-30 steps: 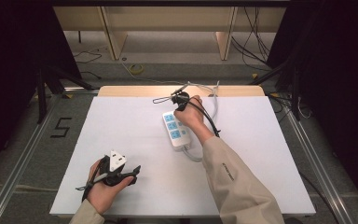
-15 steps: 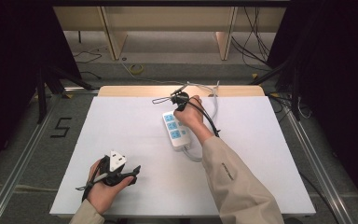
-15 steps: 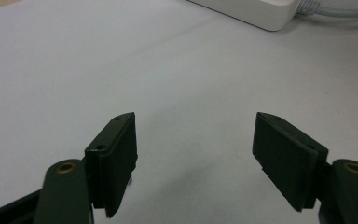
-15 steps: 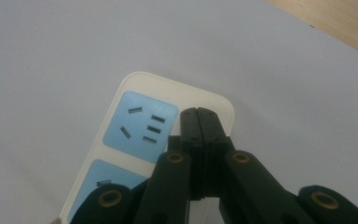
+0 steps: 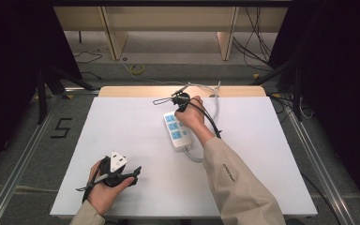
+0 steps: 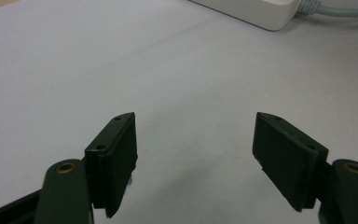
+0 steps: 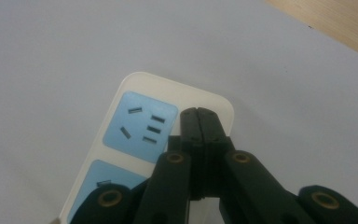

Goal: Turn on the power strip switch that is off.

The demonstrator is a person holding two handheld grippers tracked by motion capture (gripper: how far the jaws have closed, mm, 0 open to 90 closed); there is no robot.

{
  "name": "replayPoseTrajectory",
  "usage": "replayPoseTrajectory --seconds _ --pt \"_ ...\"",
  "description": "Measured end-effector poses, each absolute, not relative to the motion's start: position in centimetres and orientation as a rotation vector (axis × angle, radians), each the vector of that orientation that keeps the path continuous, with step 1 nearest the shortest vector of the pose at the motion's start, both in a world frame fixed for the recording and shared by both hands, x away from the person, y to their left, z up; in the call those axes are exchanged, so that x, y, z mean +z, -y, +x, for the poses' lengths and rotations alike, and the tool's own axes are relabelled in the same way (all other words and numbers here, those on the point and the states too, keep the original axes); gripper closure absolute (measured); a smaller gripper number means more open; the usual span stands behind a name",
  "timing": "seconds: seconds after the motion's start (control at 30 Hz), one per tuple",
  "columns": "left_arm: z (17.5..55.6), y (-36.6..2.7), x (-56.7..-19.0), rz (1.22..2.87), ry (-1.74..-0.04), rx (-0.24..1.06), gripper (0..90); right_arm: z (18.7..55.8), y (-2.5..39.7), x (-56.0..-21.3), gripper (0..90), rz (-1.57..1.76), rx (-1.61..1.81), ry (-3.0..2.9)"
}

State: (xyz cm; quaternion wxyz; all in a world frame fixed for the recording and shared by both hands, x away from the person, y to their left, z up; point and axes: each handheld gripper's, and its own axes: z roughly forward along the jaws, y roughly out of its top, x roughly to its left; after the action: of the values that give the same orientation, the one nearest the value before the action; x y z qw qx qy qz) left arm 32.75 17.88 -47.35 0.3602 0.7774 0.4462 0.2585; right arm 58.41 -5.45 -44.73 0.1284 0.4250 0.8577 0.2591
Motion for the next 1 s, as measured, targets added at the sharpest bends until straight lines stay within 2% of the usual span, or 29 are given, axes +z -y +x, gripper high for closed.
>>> replayPoseTrajectory --seconds 1.0 --pt "32.6 -17.9 -47.3 2.005 -1.152 0.668 30.6 57.6 6.5 -44.6 90.0 1.207 0.783 -2.479"
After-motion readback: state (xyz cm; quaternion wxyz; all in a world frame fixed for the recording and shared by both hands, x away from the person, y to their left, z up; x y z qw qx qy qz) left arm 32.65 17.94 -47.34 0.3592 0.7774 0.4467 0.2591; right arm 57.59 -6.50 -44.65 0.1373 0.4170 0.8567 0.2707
